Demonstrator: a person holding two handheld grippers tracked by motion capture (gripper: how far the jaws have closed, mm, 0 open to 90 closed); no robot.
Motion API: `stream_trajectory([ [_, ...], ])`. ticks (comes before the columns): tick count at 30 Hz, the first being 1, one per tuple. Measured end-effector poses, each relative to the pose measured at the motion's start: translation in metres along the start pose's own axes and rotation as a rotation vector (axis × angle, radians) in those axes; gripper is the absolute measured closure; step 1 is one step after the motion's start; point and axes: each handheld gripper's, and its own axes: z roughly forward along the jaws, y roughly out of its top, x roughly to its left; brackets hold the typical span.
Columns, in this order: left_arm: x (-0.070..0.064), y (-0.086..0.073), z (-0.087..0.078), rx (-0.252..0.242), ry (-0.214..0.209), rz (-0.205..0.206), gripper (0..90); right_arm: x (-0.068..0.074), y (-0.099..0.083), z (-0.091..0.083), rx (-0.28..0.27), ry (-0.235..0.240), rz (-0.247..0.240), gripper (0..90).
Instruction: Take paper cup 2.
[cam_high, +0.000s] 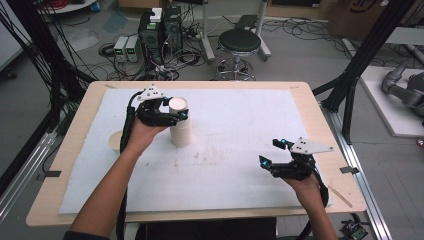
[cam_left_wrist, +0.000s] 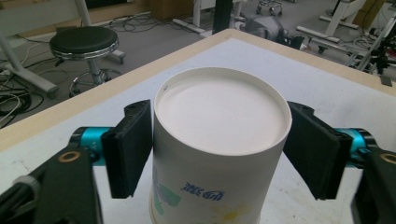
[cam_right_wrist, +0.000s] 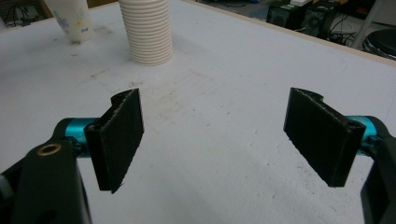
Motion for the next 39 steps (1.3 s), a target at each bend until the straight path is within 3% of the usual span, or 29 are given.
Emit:
stream_trajectory([
  [16,0.0,0.005,-0.005,-0.028,-0.004,0.018,33.1,0.0,0.001,0.0,-0.003,-0.005,0.003,20.3],
  [21,-0.001,0.015,-0.012,-0.068,-0.01,0.011,33.7,0.0,0.001,-0.001,-0.002,-0.003,0.003,20.3],
  [39,-0.009,0.051,-0.041,-0.21,0.001,0.055,34.9,0.001,0.002,-0.003,-0.013,-0.004,0.006,20.3],
])
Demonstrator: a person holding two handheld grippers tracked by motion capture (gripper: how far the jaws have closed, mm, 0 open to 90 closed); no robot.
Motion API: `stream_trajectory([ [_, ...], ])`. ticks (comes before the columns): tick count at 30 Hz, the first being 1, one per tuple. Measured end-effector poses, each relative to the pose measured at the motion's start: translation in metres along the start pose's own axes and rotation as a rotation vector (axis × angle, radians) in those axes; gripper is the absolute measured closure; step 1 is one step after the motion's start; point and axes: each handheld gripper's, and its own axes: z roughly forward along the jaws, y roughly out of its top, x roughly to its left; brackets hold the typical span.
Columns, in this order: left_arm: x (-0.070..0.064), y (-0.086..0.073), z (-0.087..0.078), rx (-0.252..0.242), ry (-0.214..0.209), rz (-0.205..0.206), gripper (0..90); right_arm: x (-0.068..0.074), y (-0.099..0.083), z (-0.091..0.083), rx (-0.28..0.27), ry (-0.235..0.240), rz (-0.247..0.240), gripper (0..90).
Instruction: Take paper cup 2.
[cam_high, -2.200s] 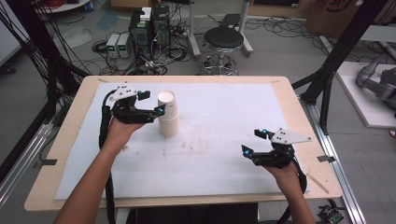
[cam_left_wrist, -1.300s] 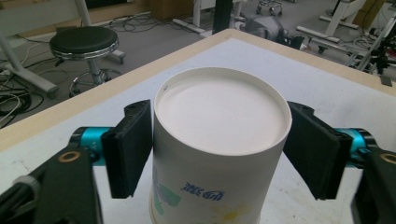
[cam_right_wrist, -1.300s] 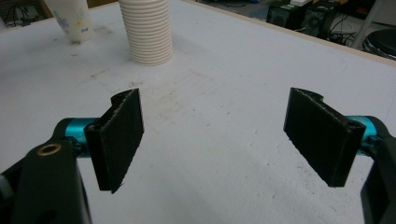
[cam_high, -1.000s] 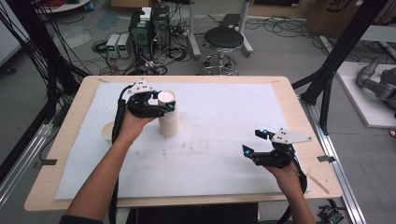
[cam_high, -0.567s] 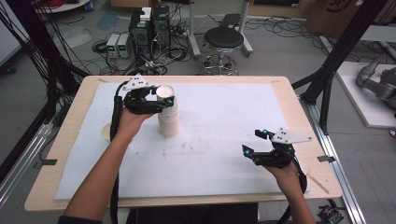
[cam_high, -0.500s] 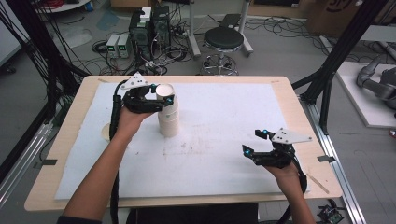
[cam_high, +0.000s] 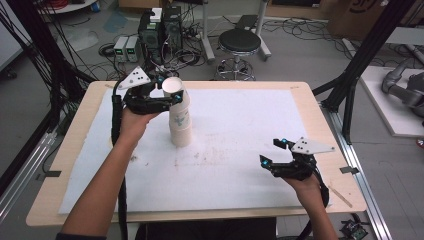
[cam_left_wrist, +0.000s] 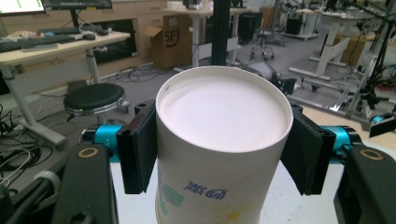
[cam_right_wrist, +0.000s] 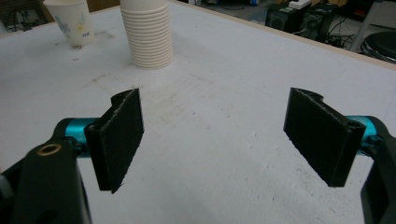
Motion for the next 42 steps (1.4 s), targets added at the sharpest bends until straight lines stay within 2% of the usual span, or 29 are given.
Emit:
stream_trajectory([
  [8,-0.009,0.013,-0.012,-0.055,-0.029,0.011,35.1,0.0,0.0,0.0,0.002,0.002,-0.004,20.3],
  [13,-0.021,0.015,-0.017,-0.068,-0.088,0.013,35.1,0.001,0.0,0.001,0.004,0.01,-0.001,20.3],
  [18,-0.036,0.011,-0.017,-0.058,-0.161,0.014,35.1,0.002,0.001,0.003,0.005,0.013,-0.005,20.3],
  [22,-0.046,0.004,-0.016,-0.06,-0.213,-0.007,35.0,0.003,0.001,0.003,0.008,0.017,-0.002,20.4],
  [30,-0.064,-0.011,-0.008,-0.014,-0.276,0.003,35.0,0.004,0.004,0.005,0.012,0.034,-0.002,20.3],
  [42,-0.079,-0.043,0.007,0.069,-0.316,0.006,34.9,0.011,0.02,0.011,0.007,0.089,-0.013,20.3],
])
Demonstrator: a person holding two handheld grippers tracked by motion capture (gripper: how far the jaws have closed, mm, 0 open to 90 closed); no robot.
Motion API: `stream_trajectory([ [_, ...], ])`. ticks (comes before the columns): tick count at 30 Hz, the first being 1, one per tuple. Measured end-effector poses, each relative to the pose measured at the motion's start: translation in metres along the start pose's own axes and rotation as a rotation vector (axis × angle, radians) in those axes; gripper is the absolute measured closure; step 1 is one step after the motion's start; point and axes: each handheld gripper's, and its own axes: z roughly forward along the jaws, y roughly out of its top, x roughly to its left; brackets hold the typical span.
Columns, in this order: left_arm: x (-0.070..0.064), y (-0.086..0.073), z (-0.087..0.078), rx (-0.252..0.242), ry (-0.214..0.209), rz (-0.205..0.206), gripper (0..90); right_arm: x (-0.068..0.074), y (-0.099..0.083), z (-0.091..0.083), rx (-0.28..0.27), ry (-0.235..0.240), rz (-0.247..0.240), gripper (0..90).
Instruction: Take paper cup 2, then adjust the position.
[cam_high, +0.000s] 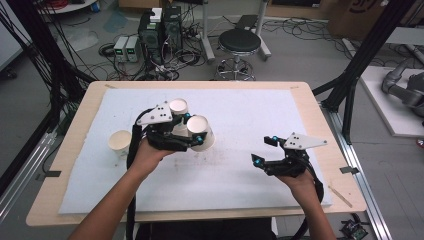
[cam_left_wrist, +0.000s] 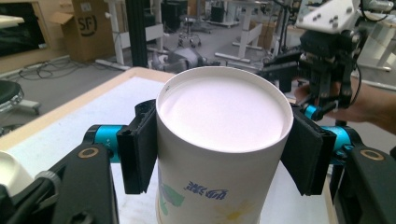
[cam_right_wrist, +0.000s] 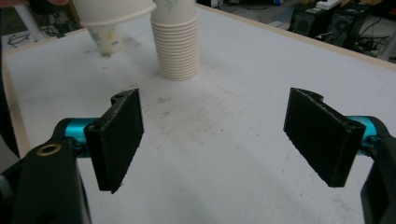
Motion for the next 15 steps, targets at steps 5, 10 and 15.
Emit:
stream_trajectory([
  [5,-0.003,-0.009,0.006,0.015,0.002,-0.009,34.8,0.002,0.007,0.006,0.015,0.033,-0.004,20.3],
  [10,-0.004,-0.013,0.01,0.023,0.0,-0.014,34.8,0.005,0.016,0.011,0.013,0.068,-0.017,20.3],
  [15,-0.002,-0.015,0.011,0.024,-0.011,-0.025,34.8,0.006,0.021,0.017,0.018,0.114,-0.02,20.3],
])
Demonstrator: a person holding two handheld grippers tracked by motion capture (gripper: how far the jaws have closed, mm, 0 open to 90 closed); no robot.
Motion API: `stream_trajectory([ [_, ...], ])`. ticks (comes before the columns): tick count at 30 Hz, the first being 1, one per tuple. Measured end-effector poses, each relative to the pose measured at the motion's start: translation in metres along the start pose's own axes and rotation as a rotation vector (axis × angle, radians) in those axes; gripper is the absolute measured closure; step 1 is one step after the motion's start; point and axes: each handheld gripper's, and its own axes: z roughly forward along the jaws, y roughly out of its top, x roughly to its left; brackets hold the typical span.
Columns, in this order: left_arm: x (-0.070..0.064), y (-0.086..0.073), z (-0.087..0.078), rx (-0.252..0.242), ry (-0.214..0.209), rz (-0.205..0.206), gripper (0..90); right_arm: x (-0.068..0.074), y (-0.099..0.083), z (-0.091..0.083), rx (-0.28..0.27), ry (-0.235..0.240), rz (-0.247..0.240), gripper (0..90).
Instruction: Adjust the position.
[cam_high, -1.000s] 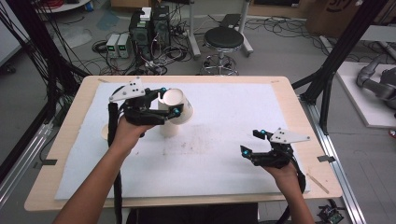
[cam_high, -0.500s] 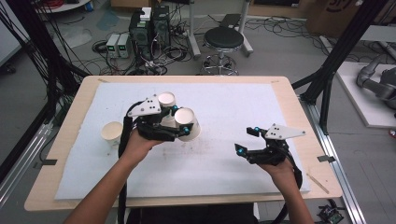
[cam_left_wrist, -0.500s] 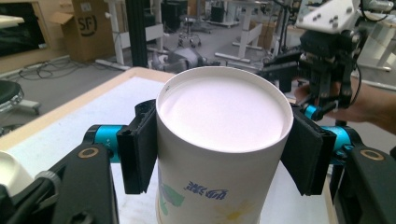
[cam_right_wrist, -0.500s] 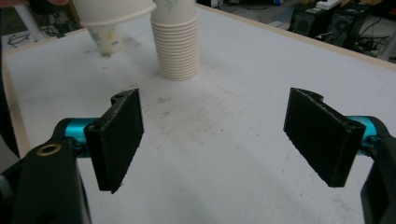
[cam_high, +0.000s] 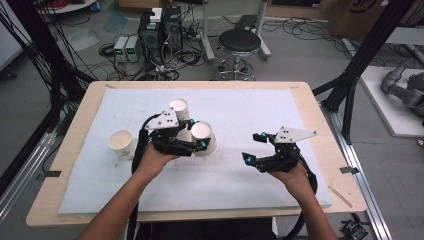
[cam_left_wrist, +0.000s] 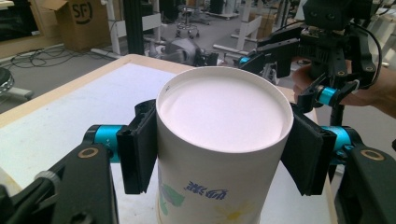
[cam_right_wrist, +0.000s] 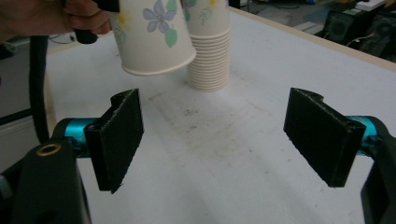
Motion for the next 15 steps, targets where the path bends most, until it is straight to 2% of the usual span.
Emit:
stream_trajectory([
  [4,0.001,-0.002,0.002,0.008,-0.02,0.002,34.7,0.005,0.002,0.006,0.006,0.043,-0.008,20.2],
  [10,-0.003,-0.006,0.008,0.024,-0.039,0.003,34.7,0.012,0.002,0.014,0.012,0.073,-0.018,20.2],
  [15,-0.008,-0.009,0.011,0.025,-0.078,0.0,34.7,0.02,0.002,0.019,0.002,0.115,-0.051,20.2],
])
